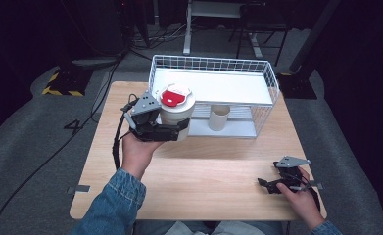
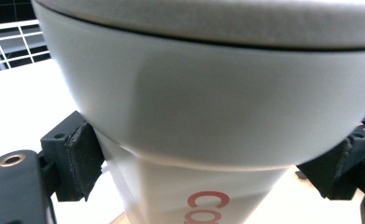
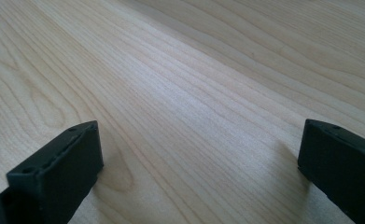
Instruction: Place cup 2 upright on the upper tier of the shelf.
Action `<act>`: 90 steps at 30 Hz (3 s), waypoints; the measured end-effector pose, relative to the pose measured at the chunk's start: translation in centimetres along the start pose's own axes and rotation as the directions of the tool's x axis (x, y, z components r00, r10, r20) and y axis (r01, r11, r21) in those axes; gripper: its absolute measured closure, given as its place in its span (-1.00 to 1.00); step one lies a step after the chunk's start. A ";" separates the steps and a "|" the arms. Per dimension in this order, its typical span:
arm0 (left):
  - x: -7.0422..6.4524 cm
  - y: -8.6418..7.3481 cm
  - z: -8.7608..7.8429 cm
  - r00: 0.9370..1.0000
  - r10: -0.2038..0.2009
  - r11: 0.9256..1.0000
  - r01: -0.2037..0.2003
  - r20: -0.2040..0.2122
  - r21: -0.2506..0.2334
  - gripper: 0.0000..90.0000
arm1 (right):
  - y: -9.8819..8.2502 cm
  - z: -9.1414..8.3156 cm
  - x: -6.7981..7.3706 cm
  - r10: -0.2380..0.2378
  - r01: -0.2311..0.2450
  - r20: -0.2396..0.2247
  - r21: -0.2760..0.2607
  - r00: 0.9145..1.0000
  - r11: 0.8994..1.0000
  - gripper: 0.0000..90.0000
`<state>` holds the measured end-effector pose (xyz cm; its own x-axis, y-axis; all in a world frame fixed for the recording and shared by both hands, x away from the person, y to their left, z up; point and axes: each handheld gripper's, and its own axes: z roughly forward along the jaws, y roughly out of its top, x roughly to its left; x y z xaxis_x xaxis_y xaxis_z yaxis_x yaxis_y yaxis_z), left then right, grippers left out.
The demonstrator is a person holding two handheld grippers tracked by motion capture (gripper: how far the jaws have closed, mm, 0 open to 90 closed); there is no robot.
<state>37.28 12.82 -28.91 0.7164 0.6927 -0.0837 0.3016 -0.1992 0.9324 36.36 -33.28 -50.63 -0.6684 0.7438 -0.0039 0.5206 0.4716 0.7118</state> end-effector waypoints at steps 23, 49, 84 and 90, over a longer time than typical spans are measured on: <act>1.0 4.6 4.1 1.000 -0.004 1.000 0.004 -0.023 -0.020 -0.71 | 0.0 0.0 0.0 0.000 0.000 0.001 0.000 1.000 1.000 -1.00; 2.8 8.5 10.8 0.994 -0.033 0.997 0.024 -0.107 -0.079 -0.71 | 0.0 0.0 0.0 -0.002 0.002 -0.005 -0.001 1.000 1.000 -1.00; 2.9 8.8 18.8 0.987 -0.056 0.996 0.045 -0.150 -0.076 -0.71 | 0.0 0.0 0.1 -0.019 0.019 -0.018 0.001 1.000 1.000 -1.00; 2.8 8.6 19.5 0.986 -0.055 0.997 0.047 -0.158 -0.057 -0.71 | 0.0 0.0 0.1 -0.019 0.019 -0.018 0.001 1.000 1.000 -1.00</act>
<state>54.14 -0.52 -28.02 0.5901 0.8035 -0.0785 0.2983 -0.1266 0.9460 36.31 -33.23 -50.61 -0.6875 0.7262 -0.0053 0.5083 0.4863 0.7108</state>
